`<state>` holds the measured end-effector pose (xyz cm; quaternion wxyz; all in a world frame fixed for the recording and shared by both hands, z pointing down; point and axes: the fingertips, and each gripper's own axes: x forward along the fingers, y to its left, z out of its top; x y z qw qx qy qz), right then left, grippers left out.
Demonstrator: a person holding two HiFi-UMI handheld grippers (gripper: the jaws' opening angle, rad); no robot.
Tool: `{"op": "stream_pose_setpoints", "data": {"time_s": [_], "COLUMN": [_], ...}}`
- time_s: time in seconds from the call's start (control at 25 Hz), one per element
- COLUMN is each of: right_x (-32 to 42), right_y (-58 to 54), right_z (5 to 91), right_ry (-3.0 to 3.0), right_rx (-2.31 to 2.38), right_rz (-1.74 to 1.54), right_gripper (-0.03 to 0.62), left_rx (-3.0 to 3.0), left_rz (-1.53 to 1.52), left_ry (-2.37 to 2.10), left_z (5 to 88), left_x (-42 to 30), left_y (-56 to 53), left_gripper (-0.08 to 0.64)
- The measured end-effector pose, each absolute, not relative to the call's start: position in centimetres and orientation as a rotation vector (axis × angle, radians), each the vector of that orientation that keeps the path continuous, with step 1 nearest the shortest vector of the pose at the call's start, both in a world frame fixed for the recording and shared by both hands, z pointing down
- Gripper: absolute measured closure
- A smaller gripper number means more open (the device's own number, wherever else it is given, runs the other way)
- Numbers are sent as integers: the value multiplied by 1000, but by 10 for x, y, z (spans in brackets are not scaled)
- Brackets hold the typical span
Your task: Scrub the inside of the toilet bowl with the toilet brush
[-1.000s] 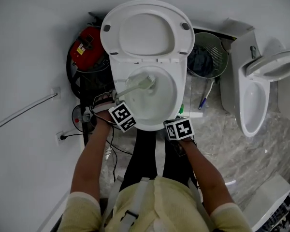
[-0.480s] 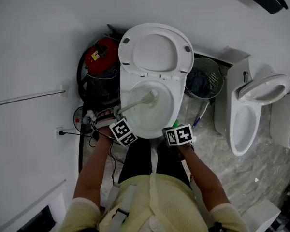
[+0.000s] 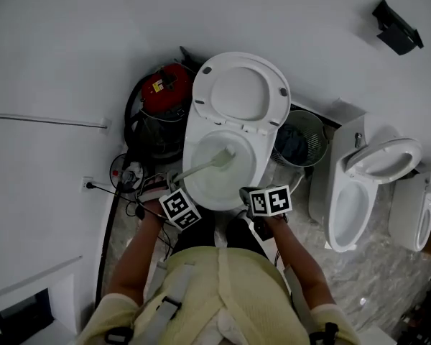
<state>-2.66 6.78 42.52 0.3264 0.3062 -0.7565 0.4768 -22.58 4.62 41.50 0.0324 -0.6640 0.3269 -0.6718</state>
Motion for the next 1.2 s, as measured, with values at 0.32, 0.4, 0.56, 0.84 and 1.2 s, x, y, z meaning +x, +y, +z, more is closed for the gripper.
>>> {"op": "stream_pose_setpoints", "data": {"time_s": [0.32, 0.4, 0.56, 0.84, 1.2], "right_x": [-35, -34, -35, -35, -34], "right_y": [57, 53, 47, 49, 47], "right_z": [384, 376, 366, 364, 362], "right_ry": [-2097, -2120, -2158, -2171, -2197], "right_rx": [793, 806, 829, 834, 842], "right_rz": [1123, 1098, 1053, 999, 1006], "right_gripper": [577, 577, 577, 577, 578], "left_rx": [-2066, -2070, -2075, -2078, -2084], "left_rz": [-2030, -2024, -2023, -2018, -2008], "left_ry": [1141, 1171, 1208, 1246, 1262], "left_z": [389, 384, 377, 369, 364], "left_x": [-237, -238, -241, -242, -234], "left_y": [71, 75, 78, 80, 78], "left_gripper": [523, 523, 523, 523, 523]}}
